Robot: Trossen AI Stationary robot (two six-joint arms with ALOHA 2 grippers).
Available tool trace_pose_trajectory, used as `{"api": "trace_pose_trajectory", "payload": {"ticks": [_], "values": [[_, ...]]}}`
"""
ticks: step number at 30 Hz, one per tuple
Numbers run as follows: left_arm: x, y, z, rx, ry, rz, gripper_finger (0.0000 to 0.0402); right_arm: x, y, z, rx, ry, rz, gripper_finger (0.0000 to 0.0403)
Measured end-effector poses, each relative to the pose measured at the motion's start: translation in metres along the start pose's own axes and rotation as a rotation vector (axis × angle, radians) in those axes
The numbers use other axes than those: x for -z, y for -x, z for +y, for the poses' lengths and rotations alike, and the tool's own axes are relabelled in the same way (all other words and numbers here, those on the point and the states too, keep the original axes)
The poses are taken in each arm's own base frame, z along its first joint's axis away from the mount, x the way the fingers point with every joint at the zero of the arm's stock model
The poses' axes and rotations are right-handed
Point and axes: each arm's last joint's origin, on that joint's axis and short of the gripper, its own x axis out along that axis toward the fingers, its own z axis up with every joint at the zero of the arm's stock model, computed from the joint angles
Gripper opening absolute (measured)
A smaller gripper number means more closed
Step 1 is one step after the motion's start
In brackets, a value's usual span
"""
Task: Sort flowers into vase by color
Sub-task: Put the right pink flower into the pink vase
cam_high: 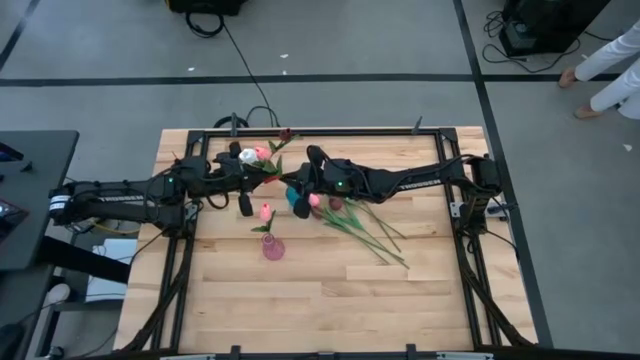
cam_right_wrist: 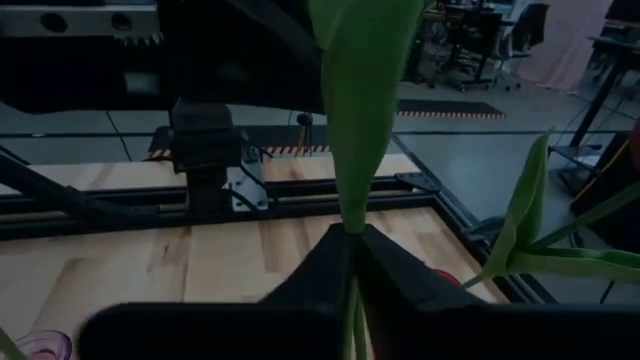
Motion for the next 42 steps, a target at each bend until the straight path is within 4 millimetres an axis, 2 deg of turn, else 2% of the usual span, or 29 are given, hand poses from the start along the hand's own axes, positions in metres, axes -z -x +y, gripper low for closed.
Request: {"api": "trace_pose_trajectory", "payload": {"ticks": [2,7,11,15,25,31,42], "values": [[0.001,0.000,0.000,0.002,0.011,0.015,0.0016,0.000,0.000,0.000,0.008,-0.006,0.004,0.0011],[0.005,0.000,-0.001,0.025,0.009,0.052,0.0035,0.002,0.000,0.000,0.013,-0.037,0.014,0.0019],[0.008,0.001,-0.001,0.031,0.007,0.089,0.0051,0.001,0.000,-0.001,0.016,-0.039,0.009,0.0010],[0.014,0.001,-0.002,0.046,0.004,0.144,0.0054,-0.005,0.004,-0.002,0.024,-0.054,-0.007,0.0009],[0.010,0.010,-0.001,0.043,0.006,0.123,0.0053,-0.009,0.010,0.004,-0.021,-0.137,0.006,0.0009],[-0.003,0.018,0.000,0.055,0.011,0.010,0.0055,-0.008,0.012,0.005,-0.050,-0.197,0.042,0.0009],[-0.001,0.018,0.000,0.047,0.012,0.033,0.0099,-0.008,0.012,0.007,-0.055,-0.193,0.040,0.0009]]}}
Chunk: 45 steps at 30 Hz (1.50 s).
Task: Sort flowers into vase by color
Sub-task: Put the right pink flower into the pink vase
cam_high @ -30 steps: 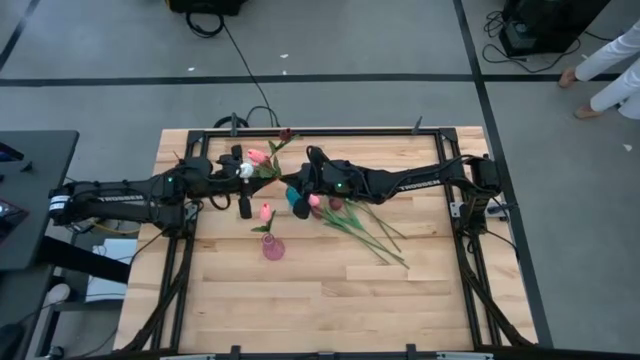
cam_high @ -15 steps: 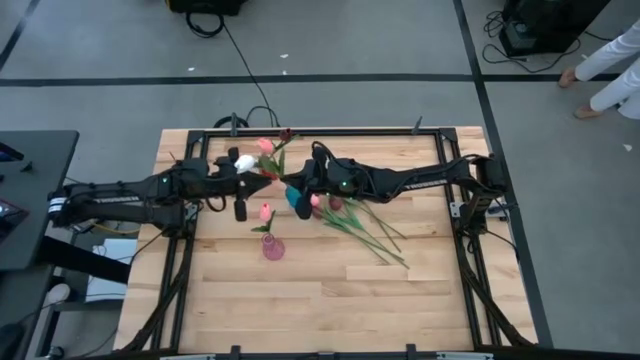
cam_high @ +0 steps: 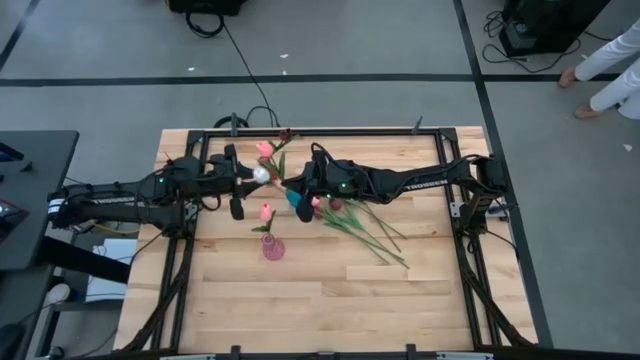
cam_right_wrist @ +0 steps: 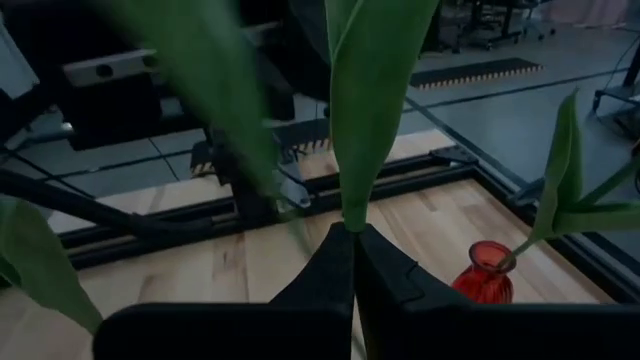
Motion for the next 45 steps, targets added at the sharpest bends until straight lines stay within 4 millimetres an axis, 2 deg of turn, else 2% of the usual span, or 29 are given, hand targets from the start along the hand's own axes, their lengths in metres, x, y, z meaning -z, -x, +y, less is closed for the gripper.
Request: {"api": "trace_pose_trajectory", "payload": {"ticks": [5,9,12,16,19,25,30,34,38,45], "values": [[0.006,0.000,0.000,0.002,-0.007,0.061,0.0101,-0.004,0.003,0.002,0.000,0.006,0.020,0.0009],[0.009,0.005,0.000,0.003,-0.010,0.098,0.0101,-0.028,0.013,0.004,-0.001,0.021,0.021,0.0009],[0.002,0.014,0.001,0.002,-0.010,0.082,0.0101,-0.039,0.016,0.005,-0.003,0.032,0.022,0.0009],[-0.016,0.033,0.002,-0.003,-0.007,0.010,0.0101,-0.037,0.015,0.005,-0.008,0.036,0.048,0.0009],[-0.023,0.048,0.003,-0.006,-0.003,-0.004,0.0101,-0.038,0.016,0.006,-0.017,0.030,0.040,0.0009],[-0.022,0.071,0.005,-0.008,0.020,0.000,0.0101,-0.040,0.016,0.009,-0.071,0.008,0.027,0.0009],[-0.022,0.079,0.005,-0.001,0.036,-0.017,0.0101,-0.044,0.016,0.017,-0.159,-0.001,-0.028,0.0009],[-0.023,0.082,0.004,0.030,0.050,-0.036,0.0101,-0.046,0.019,0.031,-0.219,0.001,-0.058,0.0009],[-0.023,0.085,0.004,0.059,0.071,-0.047,0.0101,-0.045,0.025,0.054,-0.283,0.008,-0.085,0.0010],[-0.022,0.091,0.003,0.085,0.085,-0.047,0.0101,-0.043,0.044,0.105,-0.413,0.079,-0.167,0.0010]]}}
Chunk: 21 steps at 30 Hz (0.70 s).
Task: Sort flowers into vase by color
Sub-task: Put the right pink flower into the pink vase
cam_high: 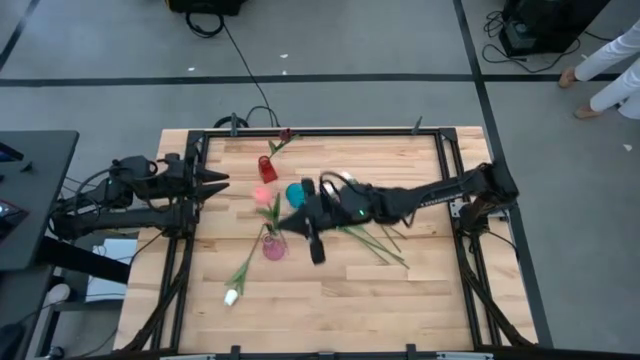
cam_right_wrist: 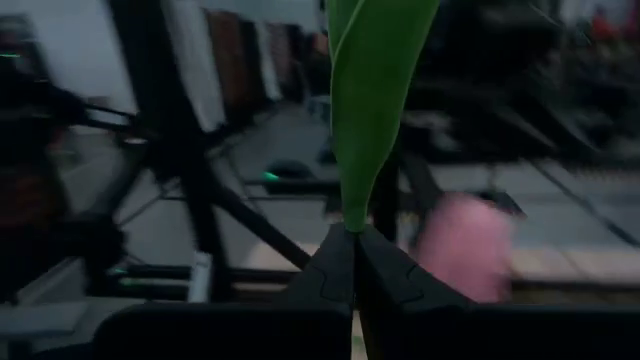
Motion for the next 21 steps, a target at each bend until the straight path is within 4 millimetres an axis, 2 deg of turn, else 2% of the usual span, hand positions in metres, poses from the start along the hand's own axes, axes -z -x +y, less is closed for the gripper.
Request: {"api": "trace_pose_trajectory", "payload": {"ticks": [3,7,16,21], "values": [[0.000,0.000,0.000,0.000,0.007,-0.004,0.0101,0.005,-0.004,0.025,-0.008,0.084,-0.038,0.0010],[-0.001,0.000,0.000,0.001,0.017,-0.008,0.0101,0.028,-0.018,0.046,0.034,0.151,-0.057,0.0010],[-0.001,0.000,0.000,-0.004,0.033,-0.012,0.0101,0.061,-0.040,0.051,0.178,0.333,-0.113,0.0010],[-0.001,0.000,0.000,-0.009,0.044,-0.007,0.0101,0.060,-0.041,0.048,0.201,0.409,-0.143,0.0010]]}}
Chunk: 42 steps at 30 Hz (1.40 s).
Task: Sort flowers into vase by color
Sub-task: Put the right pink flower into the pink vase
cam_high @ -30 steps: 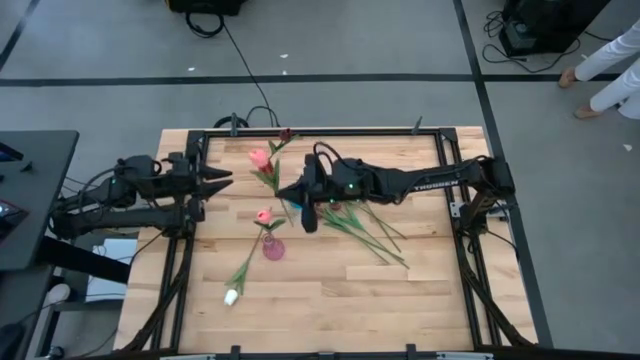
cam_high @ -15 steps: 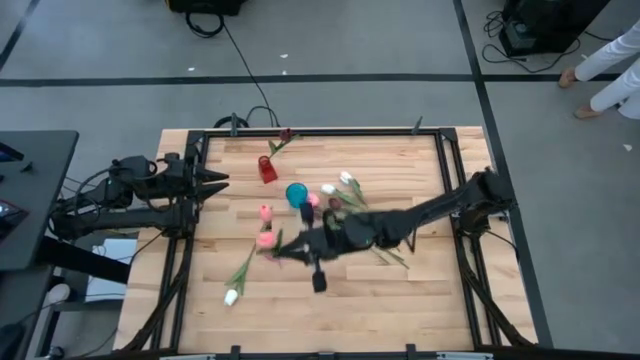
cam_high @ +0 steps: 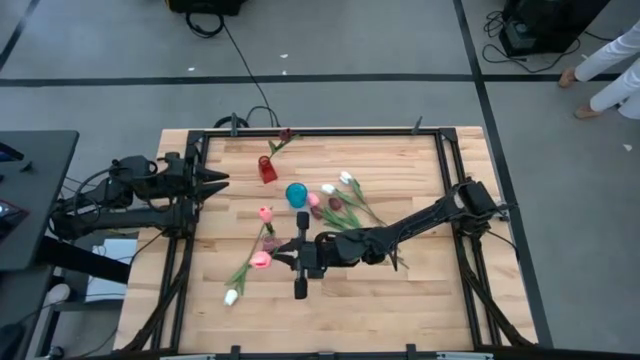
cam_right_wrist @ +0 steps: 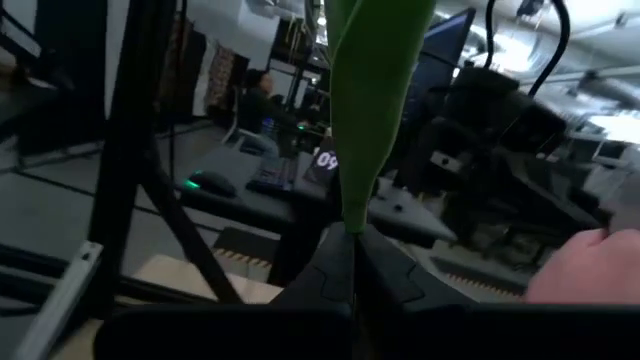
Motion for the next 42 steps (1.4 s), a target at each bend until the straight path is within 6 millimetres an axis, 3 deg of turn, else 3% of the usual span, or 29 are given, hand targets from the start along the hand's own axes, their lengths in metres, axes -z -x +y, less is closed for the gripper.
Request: {"api": "trace_pose_trajectory", "payload": {"ticks": [10,16,26,42], "values": [[0.003,0.000,0.000,-0.007,0.053,0.025,0.0101,0.013,-0.005,-0.010,-0.020,0.075,0.043,0.0010],[0.003,0.000,0.000,-0.008,0.059,0.028,0.0101,0.023,-0.009,-0.021,-0.009,0.003,0.113,0.0017],[0.011,0.000,0.001,-0.023,0.111,0.111,0.0101,0.042,-0.008,-0.032,-0.004,-0.147,0.278,0.0109],[0.014,0.001,0.000,0.023,0.154,0.151,0.0101,-0.037,-0.006,-0.045,-0.075,-0.184,0.455,0.0181]]}}
